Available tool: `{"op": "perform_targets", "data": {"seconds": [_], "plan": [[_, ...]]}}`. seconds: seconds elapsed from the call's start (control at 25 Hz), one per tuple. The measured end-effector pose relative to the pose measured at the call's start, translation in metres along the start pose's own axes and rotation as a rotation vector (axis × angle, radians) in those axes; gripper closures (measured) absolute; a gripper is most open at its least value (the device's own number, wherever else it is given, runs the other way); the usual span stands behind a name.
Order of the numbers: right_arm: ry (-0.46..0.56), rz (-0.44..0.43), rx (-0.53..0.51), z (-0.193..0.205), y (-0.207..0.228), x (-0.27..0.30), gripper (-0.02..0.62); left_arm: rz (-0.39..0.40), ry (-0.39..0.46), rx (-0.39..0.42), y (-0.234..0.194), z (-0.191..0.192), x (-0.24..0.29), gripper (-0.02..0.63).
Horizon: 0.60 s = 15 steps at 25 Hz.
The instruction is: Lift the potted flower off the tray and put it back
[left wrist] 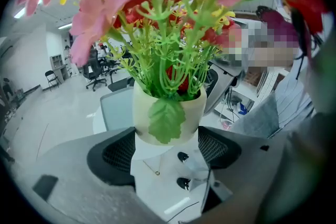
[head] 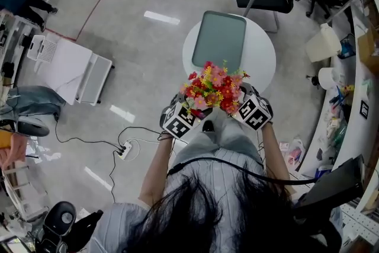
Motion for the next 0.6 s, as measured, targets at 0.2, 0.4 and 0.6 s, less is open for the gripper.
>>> {"op": "perform_targets", "data": {"seconds": [0.2,0.4,0.6], "plan": [[0.008,0.001,0.001,0.006,-0.008,-0.010,0.232,-0.011,-0.001,0.010,0.014,-0.002,-0.003,0.245],[0.001,-0.006,-0.015,0.010,-0.011,-0.020,0.232,-0.011,-0.008,-0.005,0.024,-0.006,-0.005,0.245],[0.008,-0.021,-0.015,0.021,-0.013,-0.031,0.232,-0.020,-0.014,-0.005,0.040,-0.011,-0.002,0.245]]}}
Point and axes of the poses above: the fingertips, and each gripper's own axes: x forward along the fingers, y to its right, z out of its underside, the point moved 2 cm from there along -x, backward along the fingers, and after that the axes turned 4 degrees about -y, right-handed, at the moved point
